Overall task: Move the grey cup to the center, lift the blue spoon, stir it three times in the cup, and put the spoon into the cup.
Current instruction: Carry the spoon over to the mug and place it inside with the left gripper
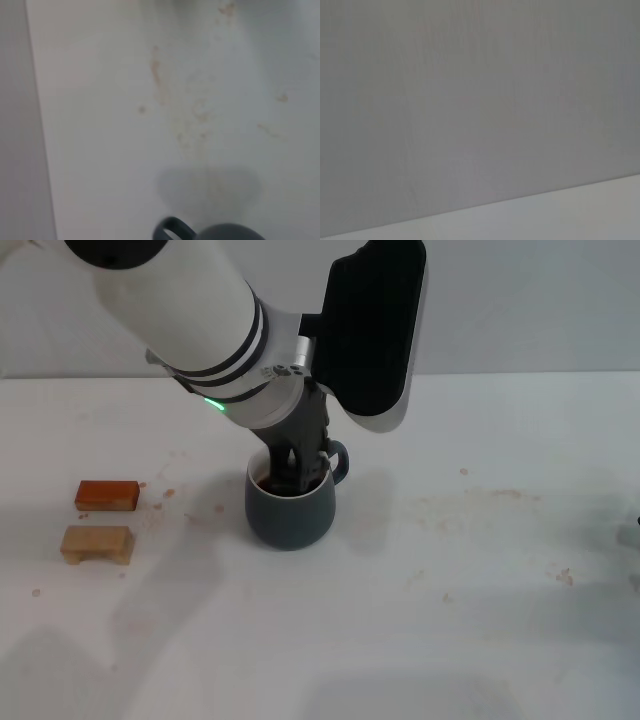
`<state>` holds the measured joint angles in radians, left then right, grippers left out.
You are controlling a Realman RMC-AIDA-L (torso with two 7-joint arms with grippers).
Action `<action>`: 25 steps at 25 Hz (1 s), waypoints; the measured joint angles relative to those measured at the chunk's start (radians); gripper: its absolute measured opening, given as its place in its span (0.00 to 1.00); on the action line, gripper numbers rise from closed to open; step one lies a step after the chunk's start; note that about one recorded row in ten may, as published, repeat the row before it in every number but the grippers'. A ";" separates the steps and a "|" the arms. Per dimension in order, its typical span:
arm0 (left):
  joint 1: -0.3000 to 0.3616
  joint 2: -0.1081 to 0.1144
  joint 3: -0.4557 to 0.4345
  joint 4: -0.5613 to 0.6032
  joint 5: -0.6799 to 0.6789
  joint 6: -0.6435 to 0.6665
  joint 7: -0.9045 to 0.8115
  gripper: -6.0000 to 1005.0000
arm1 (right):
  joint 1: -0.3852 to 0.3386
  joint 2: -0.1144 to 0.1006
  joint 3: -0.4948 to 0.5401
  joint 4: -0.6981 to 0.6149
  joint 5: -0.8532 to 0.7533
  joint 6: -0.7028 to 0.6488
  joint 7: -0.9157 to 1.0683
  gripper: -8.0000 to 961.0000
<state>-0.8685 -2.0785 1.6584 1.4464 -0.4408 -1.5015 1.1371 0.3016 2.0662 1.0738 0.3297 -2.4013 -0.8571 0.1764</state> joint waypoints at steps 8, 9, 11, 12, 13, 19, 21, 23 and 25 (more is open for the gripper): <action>0.003 0.001 -0.007 -0.061 0.025 0.057 -0.002 0.02 | -0.005 0.000 0.000 -0.001 -0.001 -0.001 0.000 0.04; 0.004 0.002 -0.009 -0.061 0.028 0.054 -0.003 0.01 | -0.006 0.000 0.001 -0.001 -0.001 -0.001 0.000 0.04; 0.007 0.003 -0.012 -0.058 0.034 0.042 -0.005 0.01 | -0.006 0.000 0.001 -0.001 -0.001 -0.001 0.000 0.04; 0.011 0.004 -0.017 -0.049 0.040 0.034 -0.007 0.01 | -0.005 0.000 0.001 -0.001 -0.001 -0.001 0.000 0.04; 0.011 0.004 -0.017 -0.049 0.040 0.034 -0.007 0.01 | -0.005 0.000 0.001 -0.001 -0.001 -0.001 0.000 0.04; 0.048 0.008 -0.038 -0.025 0.042 0.043 -0.010 0.03 | -0.002 -0.001 0.000 -0.003 -0.001 -0.001 0.000 0.04; 0.076 0.009 -0.043 -0.005 0.037 0.058 -0.014 0.04 | -0.002 -0.001 -0.001 -0.003 -0.001 -0.001 0.000 0.04; 0.107 0.009 -0.048 0.021 0.031 0.082 -0.018 0.04 | -0.001 -0.001 -0.002 -0.003 -0.001 -0.001 0.000 0.04; 0.151 0.009 -0.061 0.057 0.010 0.116 -0.022 0.05 | 0.001 -0.001 -0.003 -0.003 -0.001 0.000 0.000 0.04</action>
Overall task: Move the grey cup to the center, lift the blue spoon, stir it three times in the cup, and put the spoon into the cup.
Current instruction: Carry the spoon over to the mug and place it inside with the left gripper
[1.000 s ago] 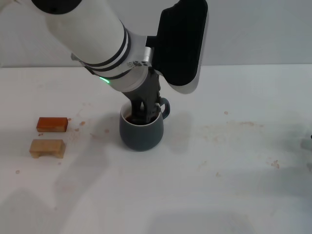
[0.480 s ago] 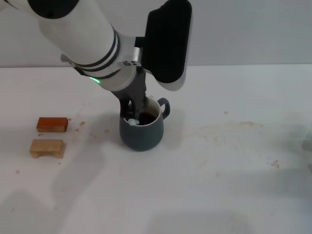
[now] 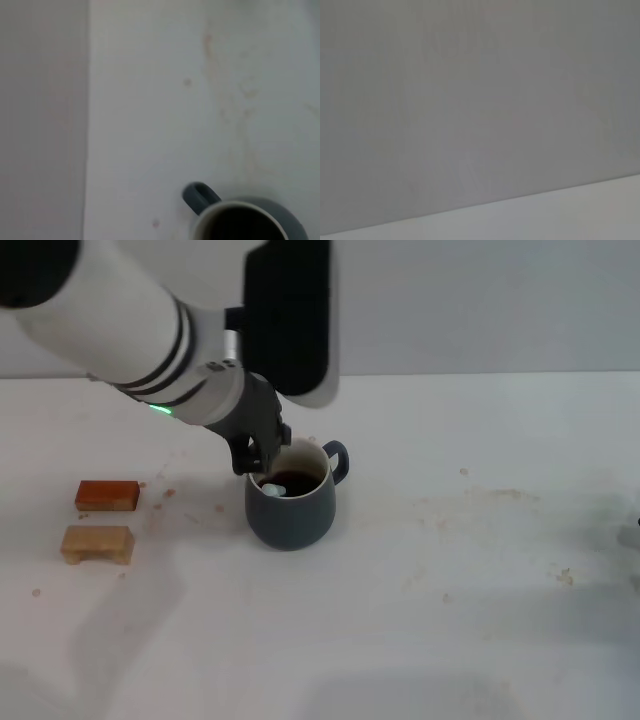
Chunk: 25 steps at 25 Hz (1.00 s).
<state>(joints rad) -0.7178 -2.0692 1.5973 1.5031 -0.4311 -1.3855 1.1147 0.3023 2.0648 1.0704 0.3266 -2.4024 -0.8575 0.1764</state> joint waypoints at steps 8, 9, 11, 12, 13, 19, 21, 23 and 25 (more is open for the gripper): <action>0.064 0.004 -0.099 0.036 -0.115 0.023 -0.024 0.07 | 0.011 -0.008 -0.004 0.005 0.000 0.008 0.000 0.04; 0.068 0.005 -0.104 0.036 -0.119 0.020 -0.027 0.08 | 0.015 -0.008 -0.004 0.006 -0.001 0.009 0.000 0.04; 0.077 0.005 -0.103 0.036 -0.119 0.016 -0.036 0.08 | 0.016 -0.008 -0.004 0.006 -0.001 0.009 0.000 0.04; 0.085 0.005 -0.101 0.035 -0.112 0.014 -0.047 0.08 | 0.019 -0.008 -0.004 0.007 -0.001 0.009 0.000 0.04; 0.085 0.005 -0.101 0.035 -0.112 0.014 -0.047 0.09 | 0.019 -0.008 -0.004 0.007 -0.001 0.009 0.000 0.04; 0.118 0.005 -0.099 0.039 -0.109 0.019 -0.049 0.10 | 0.022 -0.008 -0.004 0.008 -0.002 0.009 0.000 0.04; 0.125 0.005 -0.097 0.042 -0.109 0.018 -0.049 0.11 | 0.023 -0.008 -0.004 0.008 -0.002 0.009 0.000 0.04; 0.132 0.005 -0.093 0.057 -0.108 0.011 -0.055 0.35 | 0.023 -0.007 -0.004 0.008 -0.003 0.009 0.000 0.04; 0.140 0.005 -0.086 0.081 -0.108 0.003 -0.064 0.43 | 0.023 -0.006 -0.004 0.008 -0.003 0.009 0.000 0.04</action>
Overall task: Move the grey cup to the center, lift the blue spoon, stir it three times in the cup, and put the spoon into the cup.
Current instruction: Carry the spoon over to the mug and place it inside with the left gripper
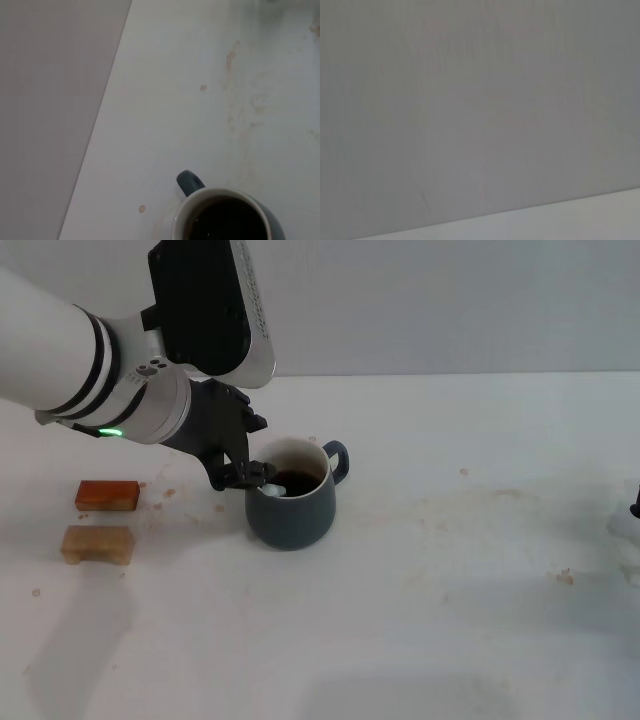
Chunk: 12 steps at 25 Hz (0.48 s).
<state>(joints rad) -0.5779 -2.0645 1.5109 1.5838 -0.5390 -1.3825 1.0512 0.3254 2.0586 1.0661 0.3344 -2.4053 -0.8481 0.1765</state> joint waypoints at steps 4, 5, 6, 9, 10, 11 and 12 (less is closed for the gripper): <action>0.024 0.000 0.021 0.045 0.003 -0.015 -0.017 0.50 | 0.001 0.003 0.000 0.000 0.000 0.000 0.000 0.04; 0.031 0.000 0.026 0.053 0.004 -0.015 -0.020 0.50 | 0.001 0.003 0.000 0.000 0.000 0.000 0.000 0.04; 0.039 0.000 0.032 0.061 0.007 -0.016 -0.025 0.50 | 0.001 0.003 0.000 0.000 0.000 0.000 0.000 0.04; 0.060 0.001 0.054 0.089 0.011 -0.021 -0.037 0.50 | 0.003 0.003 0.000 0.000 0.000 0.000 0.000 0.04; 0.067 0.001 0.058 0.094 0.011 -0.022 -0.040 0.50 | 0.003 0.003 0.000 0.000 0.000 0.000 0.000 0.04; 0.074 0.001 0.062 0.099 0.012 -0.022 -0.041 0.50 | 0.004 0.004 0.000 0.000 -0.002 0.000 0.000 0.04; 0.081 0.000 0.064 0.101 0.011 -0.020 -0.042 0.50 | 0.006 0.005 0.000 0.000 -0.011 0.000 0.000 0.04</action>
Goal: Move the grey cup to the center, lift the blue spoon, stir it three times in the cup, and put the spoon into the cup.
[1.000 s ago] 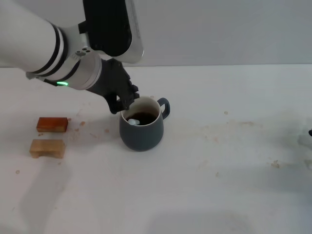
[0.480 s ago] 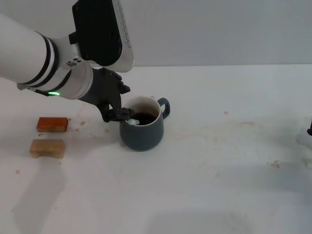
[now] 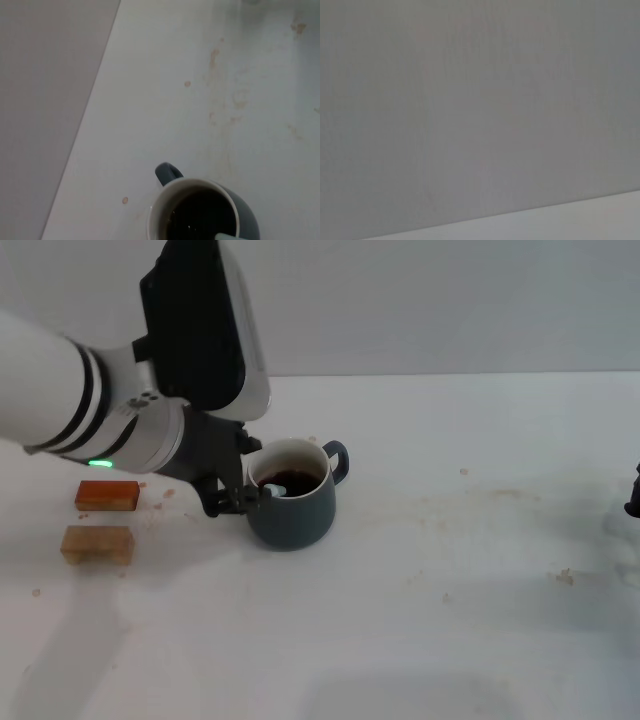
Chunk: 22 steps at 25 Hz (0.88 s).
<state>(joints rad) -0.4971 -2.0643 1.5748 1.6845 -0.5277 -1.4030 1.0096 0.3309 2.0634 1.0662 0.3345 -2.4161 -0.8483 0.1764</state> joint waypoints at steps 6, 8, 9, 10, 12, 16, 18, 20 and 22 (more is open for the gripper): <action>0.044 -0.001 0.006 0.001 -0.008 0.038 0.003 0.49 | 0.002 0.000 0.002 0.004 -0.014 0.000 0.000 0.04; 0.052 -0.001 0.009 -0.002 -0.008 0.052 0.005 0.49 | 0.002 0.000 0.000 0.006 -0.014 0.000 0.000 0.04; 0.057 0.000 0.011 -0.006 -0.009 0.064 0.006 0.49 | 0.002 0.000 0.000 0.006 -0.014 0.000 0.000 0.04; 0.063 0.000 0.015 -0.009 -0.010 0.075 0.007 0.49 | 0.002 0.000 0.000 0.006 -0.014 0.000 0.000 0.04; 0.065 0.000 0.018 -0.010 -0.011 0.081 0.007 0.49 | 0.002 0.000 0.000 0.007 -0.014 0.000 0.000 0.04; 0.072 -0.002 0.051 -0.021 -0.015 0.105 0.007 0.49 | 0.001 0.000 0.000 0.008 -0.014 0.000 0.000 0.04; 0.072 -0.002 0.065 -0.031 -0.016 0.115 0.005 0.49 | 0.000 0.000 0.000 0.009 -0.014 -0.001 0.000 0.04; 0.072 -0.002 0.071 -0.038 -0.020 0.123 0.003 0.49 | -0.003 0.000 0.000 0.009 -0.014 -0.003 0.000 0.04; 0.073 -0.002 0.076 -0.042 -0.027 0.132 0.000 0.49 | -0.003 0.000 0.000 0.009 -0.014 -0.002 0.000 0.04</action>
<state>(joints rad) -0.4240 -2.0668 1.6505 1.6429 -0.5547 -1.2712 1.0093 0.3280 2.0632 1.0661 0.3439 -2.4299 -0.8508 0.1764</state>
